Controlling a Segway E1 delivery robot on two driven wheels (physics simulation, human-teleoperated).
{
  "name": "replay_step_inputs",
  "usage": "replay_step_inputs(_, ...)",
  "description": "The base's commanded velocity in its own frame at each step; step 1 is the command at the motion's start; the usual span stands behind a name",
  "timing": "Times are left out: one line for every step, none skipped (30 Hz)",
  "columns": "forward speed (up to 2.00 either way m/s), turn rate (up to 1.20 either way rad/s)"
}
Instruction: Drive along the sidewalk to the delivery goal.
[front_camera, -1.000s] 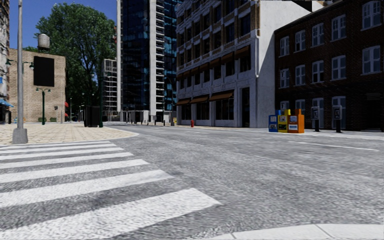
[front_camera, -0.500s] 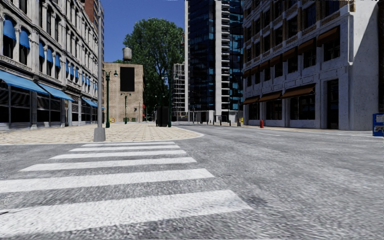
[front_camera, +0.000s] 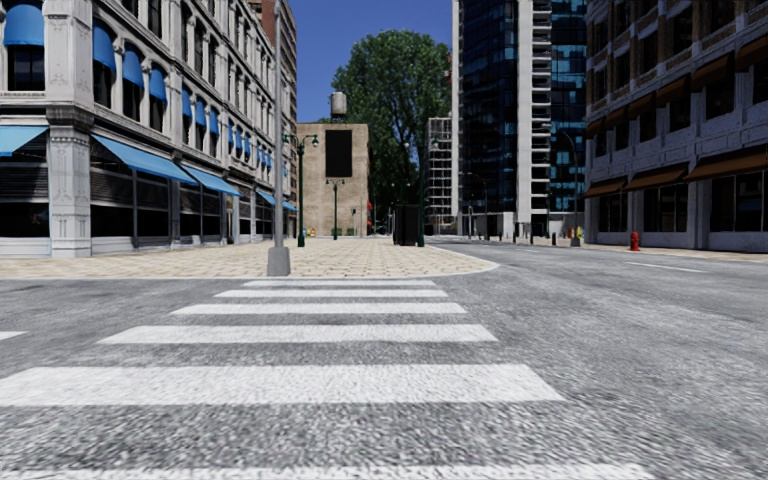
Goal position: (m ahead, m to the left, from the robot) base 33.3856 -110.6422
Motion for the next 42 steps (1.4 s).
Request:
replay_step_inputs(1.35, 0.06)
replay_step_inputs(1.35, 0.0)
replay_step_inputs(1.34, 0.0)
replay_step_inputs(1.33, 0.0)
replay_step_inputs(1.33, 0.0)
replay_step_inputs(1.3, 0.0)
replay_step_inputs(1.3, 0.0)
replay_step_inputs(1.29, 0.0)
replay_step_inputs(1.29, 0.0)
replay_step_inputs(1.29, 0.0)
replay_step_inputs(1.29, 0.0)
replay_step_inputs(1.29, 0.0)
replay_step_inputs(1.29, 0.0)
replay_step_inputs(1.29, 0.0)
replay_step_inputs(1.29, 0.0)
replay_step_inputs(1.29, 0.0)
replay_step_inputs(1.57, 0.0)
replay_step_inputs(2.0, 0.0)
replay_step_inputs(2.0, 0.0)
replay_step_inputs(2.0, 0.0)
replay_step_inputs(2.0, 0.0)
replay_step_inputs(2.0, 0.0)
replay_step_inputs(2.0, 0.0)
replay_step_inputs(2.0, 0.0)
replay_step_inputs(2.0, 0.0)
replay_step_inputs(2.0, 0.0)
replay_step_inputs(2.0, 0.0)
replay_step_inputs(2.0, 0.0)
replay_step_inputs(2.0, 0.0)
replay_step_inputs(2.0, 0.0)
replay_step_inputs(2.0, 0.15)
replay_step_inputs(2.0, 0.32)
replay_step_inputs(2.0, 0.36)
replay_step_inputs(2.0, 0.37)
replay_step_inputs(2.0, 0.37)
replay_step_inputs(2.0, 0.37)
replay_step_inputs(2.0, 0.38)
replay_step_inputs(2.0, 0.19)
replay_step_inputs(2.0, 0.0)
replay_step_inputs(2.0, 0.0)
replay_step_inputs(2.0, 0.0)
replay_step_inputs(2.0, 0.0)
